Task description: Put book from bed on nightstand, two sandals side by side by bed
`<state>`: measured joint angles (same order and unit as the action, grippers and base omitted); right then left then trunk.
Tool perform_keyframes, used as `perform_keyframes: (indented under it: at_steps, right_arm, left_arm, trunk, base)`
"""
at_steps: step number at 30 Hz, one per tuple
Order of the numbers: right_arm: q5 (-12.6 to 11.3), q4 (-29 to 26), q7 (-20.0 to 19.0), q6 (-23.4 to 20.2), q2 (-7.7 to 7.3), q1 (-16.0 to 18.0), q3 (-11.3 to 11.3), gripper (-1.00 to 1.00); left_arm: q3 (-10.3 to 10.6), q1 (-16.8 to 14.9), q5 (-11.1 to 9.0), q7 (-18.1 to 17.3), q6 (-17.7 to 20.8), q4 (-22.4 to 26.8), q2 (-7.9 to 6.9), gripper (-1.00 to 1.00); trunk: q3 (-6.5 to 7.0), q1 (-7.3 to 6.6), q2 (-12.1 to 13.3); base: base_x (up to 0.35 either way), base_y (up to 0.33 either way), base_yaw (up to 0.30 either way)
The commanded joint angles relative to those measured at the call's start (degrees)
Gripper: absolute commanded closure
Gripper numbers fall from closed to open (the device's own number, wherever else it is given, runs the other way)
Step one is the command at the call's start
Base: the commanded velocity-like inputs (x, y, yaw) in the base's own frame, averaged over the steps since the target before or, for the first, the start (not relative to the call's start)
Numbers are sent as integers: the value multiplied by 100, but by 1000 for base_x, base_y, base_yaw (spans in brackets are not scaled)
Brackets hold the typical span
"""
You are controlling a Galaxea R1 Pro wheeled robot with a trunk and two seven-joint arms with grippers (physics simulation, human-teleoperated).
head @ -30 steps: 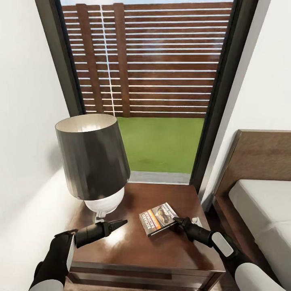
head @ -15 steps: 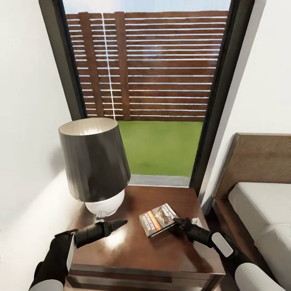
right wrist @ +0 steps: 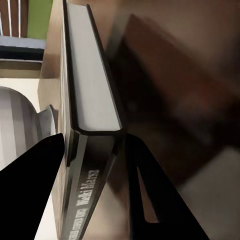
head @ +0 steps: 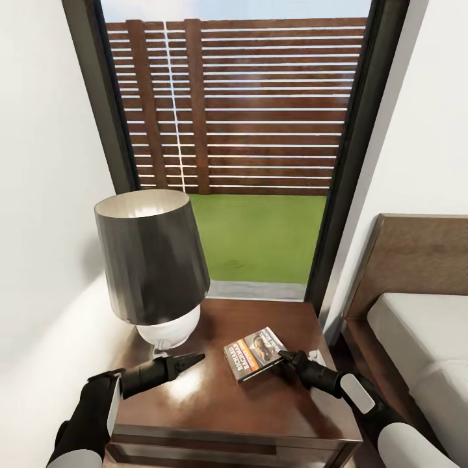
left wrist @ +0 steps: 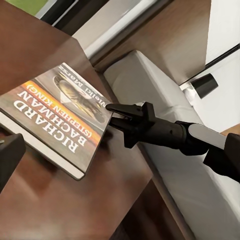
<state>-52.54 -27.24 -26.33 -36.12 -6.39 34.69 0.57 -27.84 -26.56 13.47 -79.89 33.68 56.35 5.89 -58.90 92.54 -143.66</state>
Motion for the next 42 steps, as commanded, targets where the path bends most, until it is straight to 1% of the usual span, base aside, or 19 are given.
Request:
perform_keyframes:
  at_steps: [1, 6, 9, 28, 31, 33, 38, 42]
  right_arm:
    - [-29, 0, -4, -27, -3, 3, 6, 100]
    - [-29, 0, -4, -27, -3, 4, 10, 100]
    - [-29, 0, -4, -27, -3, 3, 12, 100]
    - [15, -139, 22, -11, 15, 3, 31, 100]
    - [15, -235, 31, -10, 21, 3, 31, 100]
    - [15, -346, 90, -10, 23, 5, 31, 100]
    - [15, -523, 384, -12, 23, 5, 35, 100]
    - [15, -550, 446, -15, 23, 3, 34, 100]
  left_arm:
    - [-28, -7, 60, -53, 60, 7, 9, -100]
    - [-28, -7, 59, -53, 62, 7, 9, -100]
    - [-28, -7, 59, -53, 62, 7, 9, -100]
    - [-28, -7, 60, -53, 60, 7, 9, -100]
    - [-28, -7, 60, -53, 60, 7, 9, -100]
    - [-28, -7, 59, -53, 60, 7, 9, -100]
    - [-28, -7, 59, -53, 60, 7, 9, -100]
    - [-28, -7, 59, -53, 60, 7, 9, -100]
  trunk:
    - [-6, -1, -2]
    - [-6, -1, -2]
    - [-72, 6, -6]
    - [-72, 6, -6]
    - [-72, 6, -6]
    - [-72, 6, -6]
    - [-72, 6, -6]
    - [-72, 6, -6]
  base:
    - [0, 0, 0]
    - [0, 0, 0]
    - [0, 0, 0]
    - [0, 0, 0]
    - [0, 0, 0]
    - [0, 0, 0]
    - [0, 0, 0]
    - [0, 0, 0]
